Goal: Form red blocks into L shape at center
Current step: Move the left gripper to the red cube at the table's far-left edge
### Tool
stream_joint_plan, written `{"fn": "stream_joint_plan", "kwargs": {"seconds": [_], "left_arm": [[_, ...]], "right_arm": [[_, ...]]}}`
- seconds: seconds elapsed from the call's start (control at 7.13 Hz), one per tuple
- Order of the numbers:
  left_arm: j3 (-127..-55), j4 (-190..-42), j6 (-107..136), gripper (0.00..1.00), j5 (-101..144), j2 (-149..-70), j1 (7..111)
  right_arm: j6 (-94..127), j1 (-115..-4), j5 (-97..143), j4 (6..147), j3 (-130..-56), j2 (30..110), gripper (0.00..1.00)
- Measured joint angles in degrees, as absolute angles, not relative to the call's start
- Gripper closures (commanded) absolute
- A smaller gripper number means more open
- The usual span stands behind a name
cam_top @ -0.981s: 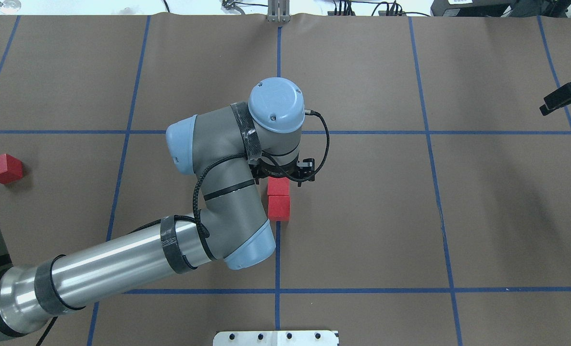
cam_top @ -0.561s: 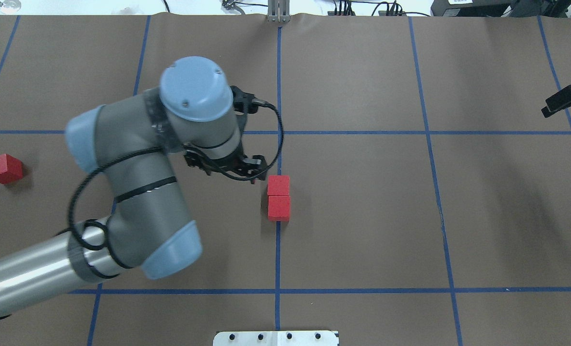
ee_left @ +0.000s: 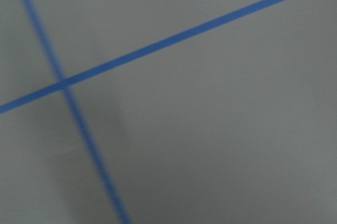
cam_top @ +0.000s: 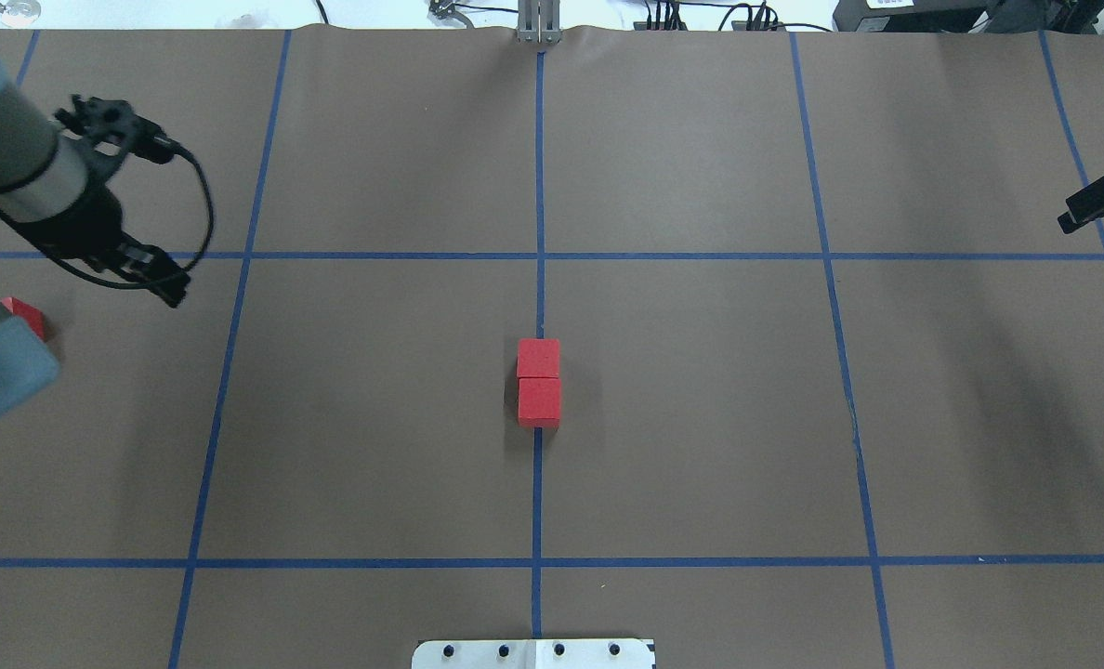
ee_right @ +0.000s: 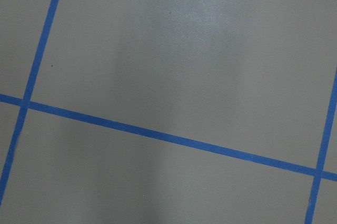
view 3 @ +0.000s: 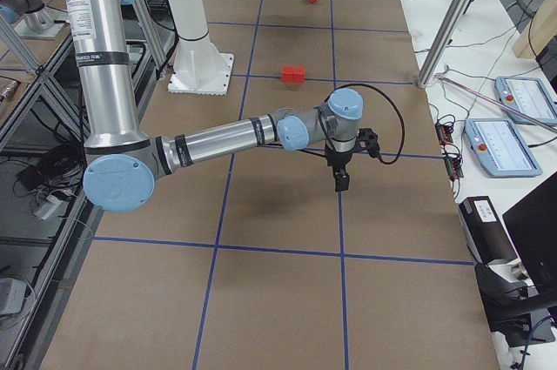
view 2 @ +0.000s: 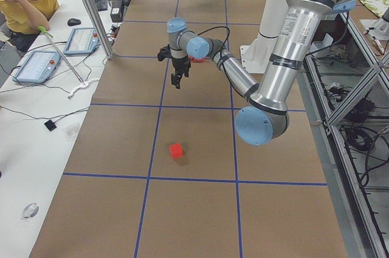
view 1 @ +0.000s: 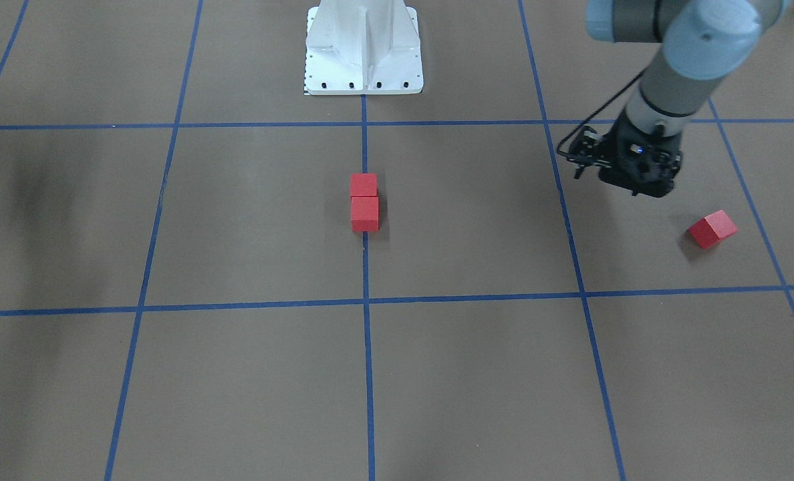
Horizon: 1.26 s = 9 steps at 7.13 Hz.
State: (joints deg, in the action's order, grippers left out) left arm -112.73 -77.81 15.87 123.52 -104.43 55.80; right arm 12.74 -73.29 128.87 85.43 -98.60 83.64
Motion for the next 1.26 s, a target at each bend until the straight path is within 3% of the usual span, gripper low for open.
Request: {"fn": "stream_joint_plan", "kwargs": {"seconds": [0.28, 0.7, 1.26], "left_arm": [[-110.3, -78.9, -3.6, 0.0, 126.6, -97.7, 64.5], [-104.2, -83.8, -27.7, 0.01, 127.7, -94.3, 70.1], [-90.3, -111.2, -23.2, 0.01, 133.7, -90.3, 70.3]], "right_arm": [[12.8, -73.3, 128.8, 85.4, -98.7, 83.7, 0.0], [13.3, -73.3, 128.8, 85.4, -98.8, 83.7, 0.0], [13.5, -73.3, 128.8, 85.4, -99.3, 83.8, 0.0]]}}
